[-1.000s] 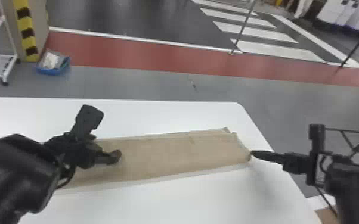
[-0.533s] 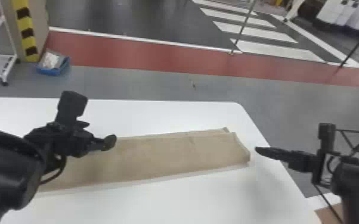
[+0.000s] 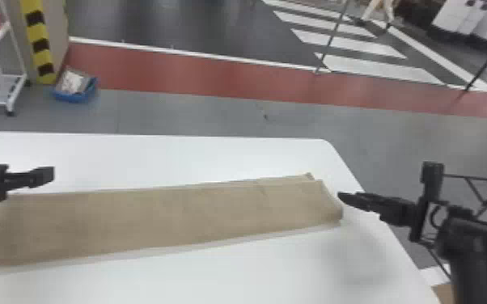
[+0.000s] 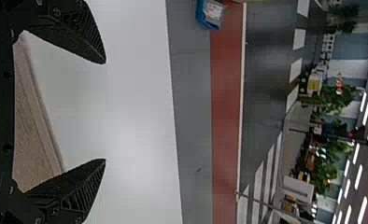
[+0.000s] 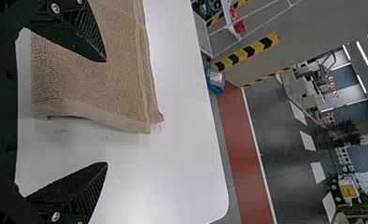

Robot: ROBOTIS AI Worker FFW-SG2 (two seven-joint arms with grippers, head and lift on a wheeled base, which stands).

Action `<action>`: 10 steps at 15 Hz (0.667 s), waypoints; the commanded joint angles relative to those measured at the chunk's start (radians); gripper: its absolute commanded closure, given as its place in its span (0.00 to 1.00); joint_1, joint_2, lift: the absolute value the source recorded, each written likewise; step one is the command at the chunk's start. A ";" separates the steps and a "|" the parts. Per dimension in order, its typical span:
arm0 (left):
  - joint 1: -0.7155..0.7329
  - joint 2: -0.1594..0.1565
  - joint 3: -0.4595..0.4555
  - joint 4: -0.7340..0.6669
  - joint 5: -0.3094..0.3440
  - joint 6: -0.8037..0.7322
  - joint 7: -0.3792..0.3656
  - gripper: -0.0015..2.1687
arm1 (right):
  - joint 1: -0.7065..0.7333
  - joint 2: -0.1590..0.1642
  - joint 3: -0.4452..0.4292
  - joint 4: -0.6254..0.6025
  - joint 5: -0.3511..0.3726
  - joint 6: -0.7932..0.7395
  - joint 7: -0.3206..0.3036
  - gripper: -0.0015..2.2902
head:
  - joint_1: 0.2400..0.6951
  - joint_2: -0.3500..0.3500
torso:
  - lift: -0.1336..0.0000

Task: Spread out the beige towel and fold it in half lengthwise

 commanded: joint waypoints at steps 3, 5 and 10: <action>0.013 0.043 0.180 -0.043 0.053 0.405 0.049 0.07 | -0.014 0.018 0.047 0.007 0.018 -0.047 -0.021 0.04 | 1.00 0.18 | 0.07; 0.016 0.046 0.203 -0.072 0.056 0.485 0.055 0.08 | -0.015 0.018 0.058 0.008 0.021 -0.044 -0.022 0.04 | 1.00 0.23 | 0.07; 0.031 0.052 0.227 -0.099 0.108 0.537 0.045 0.10 | -0.018 0.018 0.066 0.007 0.035 -0.035 -0.024 0.04 | 1.00 0.26 | 0.07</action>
